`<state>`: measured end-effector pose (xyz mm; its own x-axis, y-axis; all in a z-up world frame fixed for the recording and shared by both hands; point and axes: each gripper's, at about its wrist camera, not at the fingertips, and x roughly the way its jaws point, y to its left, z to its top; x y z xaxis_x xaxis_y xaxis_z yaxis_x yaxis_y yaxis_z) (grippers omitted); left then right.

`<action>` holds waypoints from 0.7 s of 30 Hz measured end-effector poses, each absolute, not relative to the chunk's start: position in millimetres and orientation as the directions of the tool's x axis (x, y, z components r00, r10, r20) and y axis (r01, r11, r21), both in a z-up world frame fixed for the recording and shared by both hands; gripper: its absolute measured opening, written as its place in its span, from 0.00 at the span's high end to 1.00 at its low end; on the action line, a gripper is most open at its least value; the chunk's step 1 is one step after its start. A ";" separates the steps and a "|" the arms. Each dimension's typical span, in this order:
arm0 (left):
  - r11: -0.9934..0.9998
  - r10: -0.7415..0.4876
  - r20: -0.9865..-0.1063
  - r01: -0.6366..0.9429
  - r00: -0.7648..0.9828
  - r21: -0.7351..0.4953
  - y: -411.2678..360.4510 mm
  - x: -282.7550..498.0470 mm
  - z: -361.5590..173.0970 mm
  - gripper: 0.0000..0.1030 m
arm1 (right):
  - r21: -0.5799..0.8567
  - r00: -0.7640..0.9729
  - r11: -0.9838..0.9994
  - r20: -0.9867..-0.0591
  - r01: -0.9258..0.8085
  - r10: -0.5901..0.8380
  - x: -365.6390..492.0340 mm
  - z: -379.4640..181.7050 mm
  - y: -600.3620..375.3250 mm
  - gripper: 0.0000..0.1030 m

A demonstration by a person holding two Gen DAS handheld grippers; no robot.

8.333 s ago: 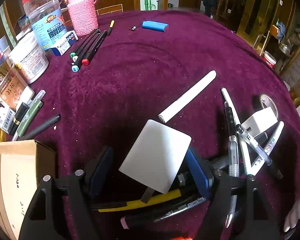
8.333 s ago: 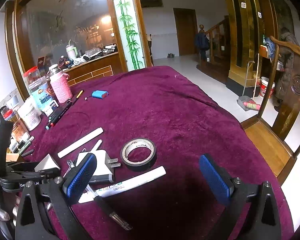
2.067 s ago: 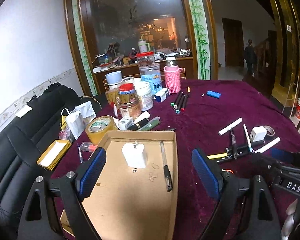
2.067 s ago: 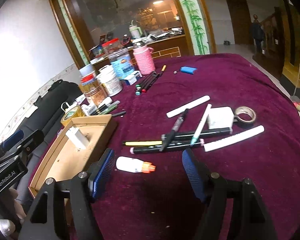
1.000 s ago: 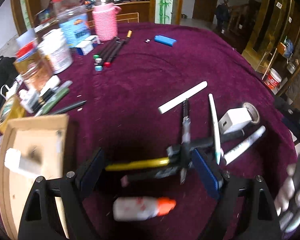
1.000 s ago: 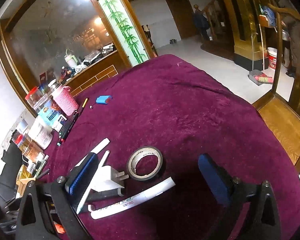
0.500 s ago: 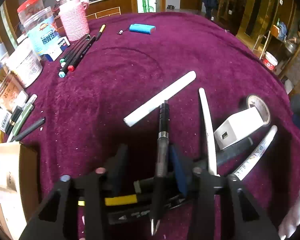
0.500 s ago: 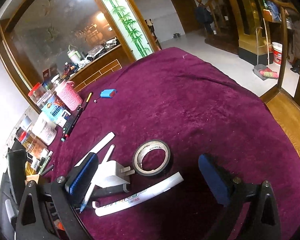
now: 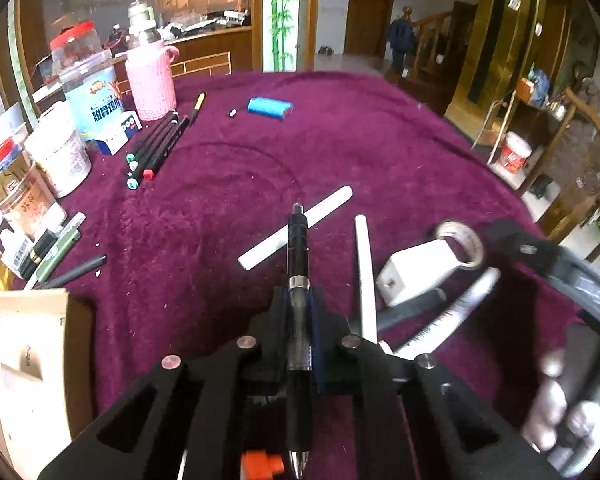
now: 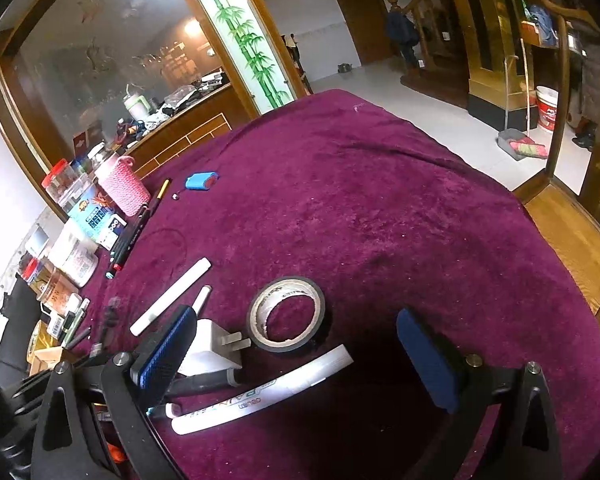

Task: Organize rigid objects
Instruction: 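Lift the black ballpoint pen upright with the left gripper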

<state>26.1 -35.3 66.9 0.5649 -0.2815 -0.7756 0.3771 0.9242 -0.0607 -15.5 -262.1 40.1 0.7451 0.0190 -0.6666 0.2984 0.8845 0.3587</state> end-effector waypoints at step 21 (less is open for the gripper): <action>0.927 -0.365 -0.590 0.343 0.720 -0.155 65.9 -98.0 121.4 0.90 | 0.106 0.745 0.946 -0.646 0.305 -0.168 -44.0 98.5 -229.9 0.02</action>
